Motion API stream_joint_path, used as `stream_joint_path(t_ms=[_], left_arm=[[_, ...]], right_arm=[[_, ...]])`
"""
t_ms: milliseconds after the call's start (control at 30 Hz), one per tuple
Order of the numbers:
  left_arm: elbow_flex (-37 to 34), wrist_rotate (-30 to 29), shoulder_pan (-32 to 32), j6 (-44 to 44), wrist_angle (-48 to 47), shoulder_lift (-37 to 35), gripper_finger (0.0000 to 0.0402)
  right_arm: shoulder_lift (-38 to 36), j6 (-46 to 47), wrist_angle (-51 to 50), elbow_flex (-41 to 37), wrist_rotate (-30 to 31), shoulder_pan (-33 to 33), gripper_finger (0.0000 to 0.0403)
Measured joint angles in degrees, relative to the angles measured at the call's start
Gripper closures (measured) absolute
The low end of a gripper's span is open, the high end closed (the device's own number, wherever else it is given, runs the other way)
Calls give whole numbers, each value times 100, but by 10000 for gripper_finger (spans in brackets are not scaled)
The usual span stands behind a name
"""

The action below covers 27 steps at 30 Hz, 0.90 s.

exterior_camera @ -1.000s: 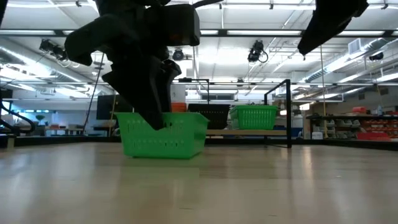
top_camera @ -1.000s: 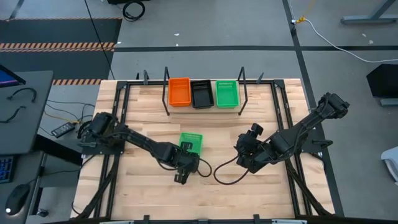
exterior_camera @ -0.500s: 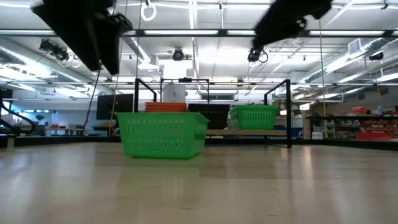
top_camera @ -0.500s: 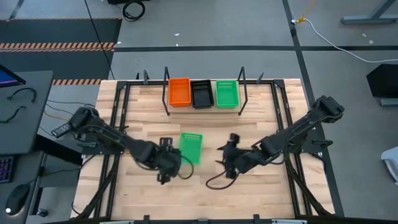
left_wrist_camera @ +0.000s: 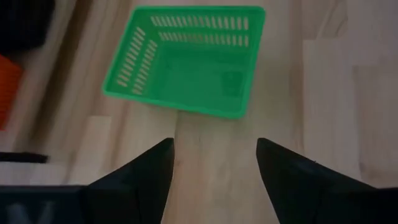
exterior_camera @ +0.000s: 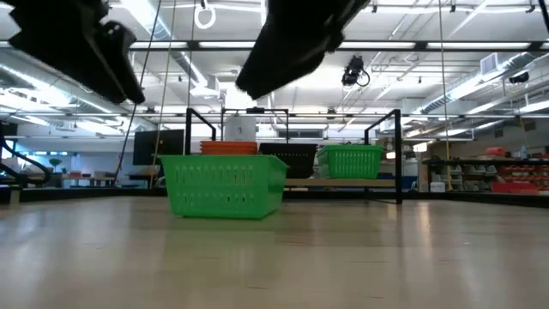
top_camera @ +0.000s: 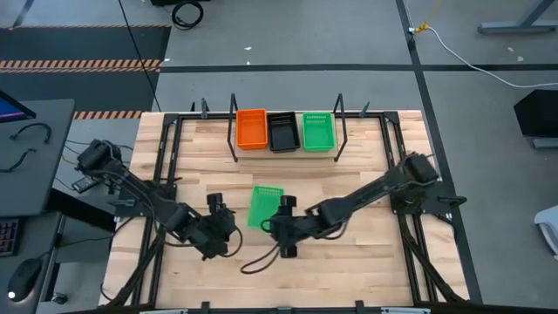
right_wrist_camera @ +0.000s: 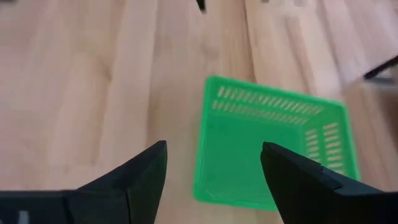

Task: Stack baskets on shelf by color
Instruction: Stack the green bin on top of the other green bins on the shelf

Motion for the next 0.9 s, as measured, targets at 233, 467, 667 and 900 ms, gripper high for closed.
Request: stream_joint_path(t_ms=[233, 467, 667, 900], left_arm=[[-916, 152, 8, 12, 979, -344, 174], [-1003, 155, 2, 8, 1089, -330, 175], [-1005, 156, -38, -12, 1091, -330, 177], [-1005, 161, -169, -32, 1098, -328, 189]], right_arm=[[937, 229, -526, 916, -515, -99, 124], [1634, 386, -957, 1803, -519, -328, 131], [2047, 541, -1623, 2164, -644, -568, 143], [2109, 385, -1650, 2177, -694, -619, 207]])
